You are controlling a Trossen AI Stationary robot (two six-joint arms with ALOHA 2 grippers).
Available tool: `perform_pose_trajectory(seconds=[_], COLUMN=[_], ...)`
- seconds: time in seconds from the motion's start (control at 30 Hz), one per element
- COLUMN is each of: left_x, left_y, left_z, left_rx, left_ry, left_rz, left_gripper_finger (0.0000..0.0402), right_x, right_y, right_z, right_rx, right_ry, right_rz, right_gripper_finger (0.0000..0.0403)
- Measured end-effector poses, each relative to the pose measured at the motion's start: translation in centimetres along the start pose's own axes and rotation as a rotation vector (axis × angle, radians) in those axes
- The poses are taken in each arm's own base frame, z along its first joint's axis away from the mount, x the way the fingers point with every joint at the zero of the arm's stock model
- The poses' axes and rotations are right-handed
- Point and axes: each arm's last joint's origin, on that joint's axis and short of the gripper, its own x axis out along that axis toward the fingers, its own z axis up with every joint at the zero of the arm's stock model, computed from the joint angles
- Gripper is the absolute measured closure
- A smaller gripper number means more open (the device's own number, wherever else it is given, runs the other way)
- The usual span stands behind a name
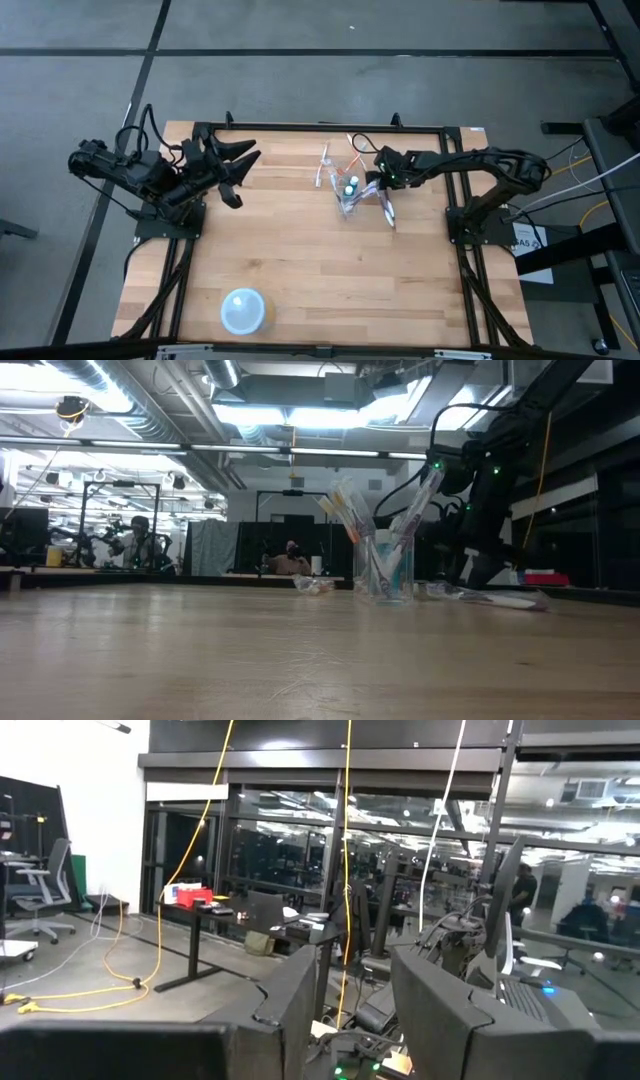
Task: Pick & Place toothbrushing station
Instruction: Put the purple toothbrush into the transparent organizer
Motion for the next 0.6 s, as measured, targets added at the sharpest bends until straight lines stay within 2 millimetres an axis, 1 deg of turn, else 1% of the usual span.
perform_pose_trajectory(seconds=[0.13, 0.33, 0.37, 0.6], left_x=[0.0, 0.0, 0.0, -0.01], left_y=[0.03, 0.04, 0.04, 0.05], left_z=[0.22, 0.31, 0.31, 0.36], left_rx=[-0.012, -0.012, -0.012, -0.017], left_ry=[-0.016, -0.023, -0.023, -0.027], left_rz=[0.003, 0.005, 0.005, 0.005], left_gripper_finger=[0.0274, 0.0274, 0.0274, 0.0274], right_x=[0.08, 0.12, 0.12, 0.13], right_y=[0.1, 0.0, 0.02, 0.22], right_z=[0.2, 0.24, 0.26, 0.32], right_rx=[0.007, 0.007, 0.007, 0.0], right_ry=[-0.03, -0.042, -0.047, -0.076], right_rz=[-0.008, -0.02, -0.021, -0.016], right_gripper_finger=[0.0295, 0.0385, 0.0391, 0.0399])
